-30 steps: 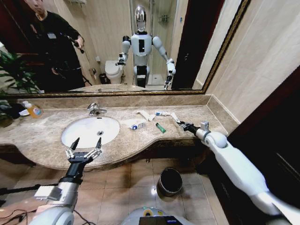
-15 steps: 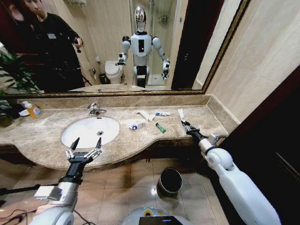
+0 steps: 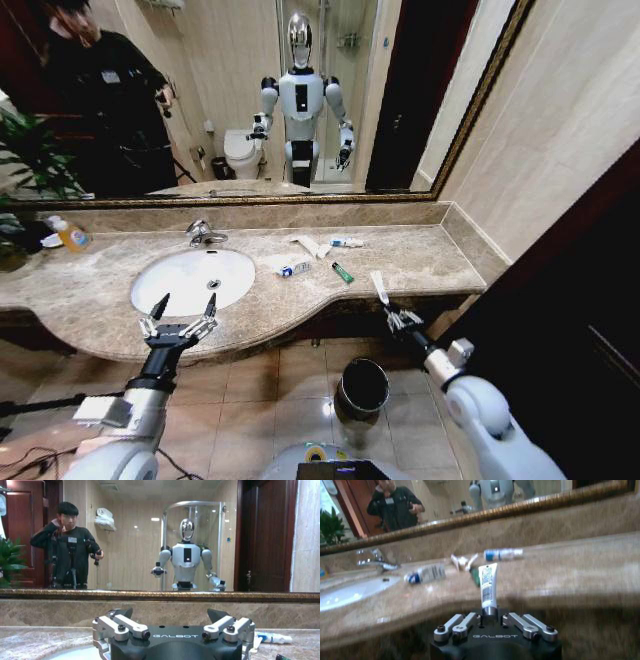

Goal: Pick up the trash from the sink and place it in the trash bin.

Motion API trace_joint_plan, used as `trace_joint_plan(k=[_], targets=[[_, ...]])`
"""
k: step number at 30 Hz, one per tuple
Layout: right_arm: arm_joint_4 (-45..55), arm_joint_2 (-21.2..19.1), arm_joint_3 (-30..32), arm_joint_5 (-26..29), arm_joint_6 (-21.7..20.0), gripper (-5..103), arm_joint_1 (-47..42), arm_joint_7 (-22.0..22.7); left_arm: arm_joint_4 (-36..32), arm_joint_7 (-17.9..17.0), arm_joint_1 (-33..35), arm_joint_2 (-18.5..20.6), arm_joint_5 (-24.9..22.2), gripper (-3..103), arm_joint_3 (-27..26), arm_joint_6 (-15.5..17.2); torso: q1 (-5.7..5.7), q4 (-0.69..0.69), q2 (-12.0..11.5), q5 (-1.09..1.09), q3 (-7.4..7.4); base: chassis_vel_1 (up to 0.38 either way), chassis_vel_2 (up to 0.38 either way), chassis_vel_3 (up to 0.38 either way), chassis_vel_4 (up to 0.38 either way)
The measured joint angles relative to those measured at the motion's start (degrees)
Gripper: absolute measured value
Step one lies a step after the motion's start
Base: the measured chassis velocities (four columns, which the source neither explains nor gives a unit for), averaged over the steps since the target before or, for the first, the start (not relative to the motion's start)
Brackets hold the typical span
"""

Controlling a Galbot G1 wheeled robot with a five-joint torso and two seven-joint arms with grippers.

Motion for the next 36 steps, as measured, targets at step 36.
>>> trace_joint_plan(k=[36], targets=[[-44.9,12.7,-0.6,-21.1,6.5,17,13.7,-2.3,0.0,0.0,0.0,0.0,0.0,100,0.0,0.0,0.01,0.01,0.0,0.0,0.01,0.0,0.0,0.0,0.0]])
